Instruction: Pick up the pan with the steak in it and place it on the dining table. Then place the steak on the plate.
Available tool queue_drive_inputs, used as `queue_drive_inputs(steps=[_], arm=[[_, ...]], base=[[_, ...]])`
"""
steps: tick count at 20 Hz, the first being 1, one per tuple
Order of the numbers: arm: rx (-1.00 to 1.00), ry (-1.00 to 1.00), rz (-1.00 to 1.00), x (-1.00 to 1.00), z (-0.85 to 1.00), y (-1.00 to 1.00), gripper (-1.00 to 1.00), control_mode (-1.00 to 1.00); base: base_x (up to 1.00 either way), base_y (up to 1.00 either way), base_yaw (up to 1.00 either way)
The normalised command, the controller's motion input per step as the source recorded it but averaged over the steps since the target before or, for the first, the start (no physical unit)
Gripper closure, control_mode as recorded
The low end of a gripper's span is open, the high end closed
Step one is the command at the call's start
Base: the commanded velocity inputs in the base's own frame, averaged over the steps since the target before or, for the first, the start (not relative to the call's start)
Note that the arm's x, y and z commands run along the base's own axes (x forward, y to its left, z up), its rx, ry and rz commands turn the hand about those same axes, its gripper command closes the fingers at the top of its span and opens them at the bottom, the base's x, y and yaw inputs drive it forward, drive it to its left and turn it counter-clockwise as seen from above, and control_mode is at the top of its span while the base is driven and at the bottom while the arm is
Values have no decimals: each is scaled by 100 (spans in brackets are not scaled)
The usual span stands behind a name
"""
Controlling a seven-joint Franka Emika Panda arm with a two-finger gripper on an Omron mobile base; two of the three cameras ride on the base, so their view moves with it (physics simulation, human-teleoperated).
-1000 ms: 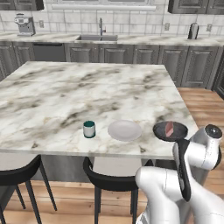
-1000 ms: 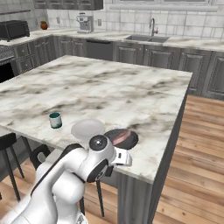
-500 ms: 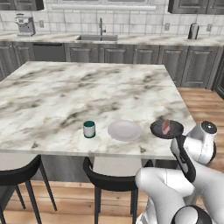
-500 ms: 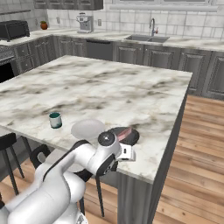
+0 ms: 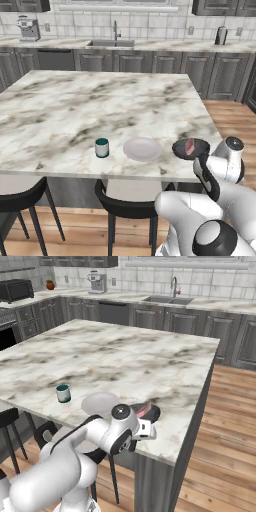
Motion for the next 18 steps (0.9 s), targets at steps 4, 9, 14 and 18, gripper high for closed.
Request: queue_drive_inputs(steps=[4, 9, 14, 18], arm=[[-10, 0, 0, 1, -34, 1, 100, -100], [-5, 0, 0, 27, -28, 3, 100, -100], [-3, 0, 0, 14, -11, 1, -100, -100], [0, 0, 0, 0, 2, 0, -100, -100]], base=[[0, 0, 0], [0, 0, 0], [0, 0, 0], [0, 0, 0]])
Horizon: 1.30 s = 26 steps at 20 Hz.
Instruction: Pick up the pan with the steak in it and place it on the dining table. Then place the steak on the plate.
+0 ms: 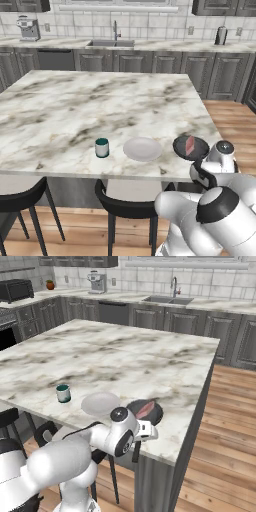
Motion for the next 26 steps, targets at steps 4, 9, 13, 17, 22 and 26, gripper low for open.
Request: queue_drive_inputs(steps=[4, 9, 13, 17, 22, 26], arm=[[0, 1, -4, 0, 28, 0, -100, -100], [0, 1, -5, 0, 53, 0, -100, -100], [0, 0, -4, -19, 64, 0, -100, -100], [3, 1, -7, -23, 54, -7, -100, -100], [9, 1, -9, -2, 52, -8, -100, -100], [11, 0, -7, 39, 22, 0, -100, -100]], base=[[0, 0, 0], [0, 0, 0], [0, 0, 0], [0, 0, 0], [0, 0, 0], [0, 0, 0]])
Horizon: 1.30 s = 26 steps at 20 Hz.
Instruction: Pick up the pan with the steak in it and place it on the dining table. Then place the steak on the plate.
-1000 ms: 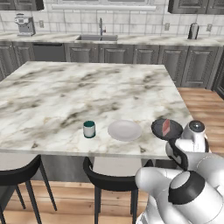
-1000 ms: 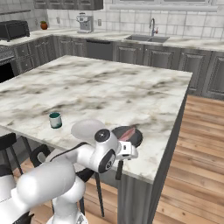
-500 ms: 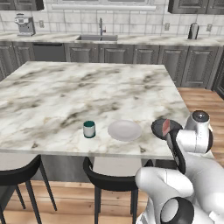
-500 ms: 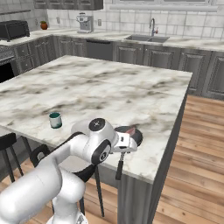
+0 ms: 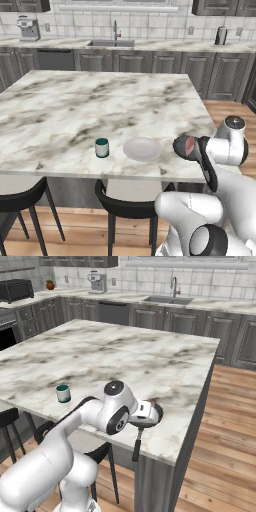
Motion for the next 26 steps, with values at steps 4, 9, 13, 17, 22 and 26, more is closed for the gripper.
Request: queue_drive_inputs(steps=[4, 9, 13, 17, 22, 26], arm=[[10, 0, -7, 65, 7, 0, -100, -100], [11, 1, -4, 70, 0, 0, -100, -100], [5, 1, -4, 64, 0, 0, -100, -100], [-1, 3, -1, 24, -5, 2, -100, -100], [0, 2, 0, 5, -3, 3, -100, -100], [0, 7, 0, 14, -19, 6, -100, -100]], base=[[0, 0, 0], [0, 0, 0], [0, 0, 0], [0, 0, 0], [0, 0, 0], [0, 0, 0]])
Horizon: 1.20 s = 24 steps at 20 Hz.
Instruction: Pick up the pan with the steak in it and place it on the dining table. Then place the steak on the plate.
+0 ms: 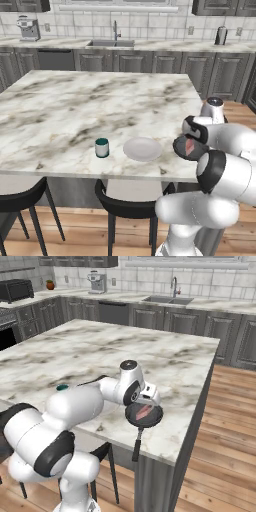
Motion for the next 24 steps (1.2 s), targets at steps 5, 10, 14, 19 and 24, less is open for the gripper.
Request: queue_drive_inputs(steps=[5, 10, 14, 19, 24], arm=[[0, 6, -3, 24, -26, 17, -100, -100], [0, 6, -1, 33, -31, 5, -100, -100], [0, 0, 0, 19, -29, -3, -100, -100], [0, -1, 0, 18, -26, -7, -100, -100], [0, 0, 0, 3, -12, -3, -100, -100]], base=[[0, 0, 0], [0, 0, 0], [0, 0, 0], [0, 0, 0], [0, 0, 0]])
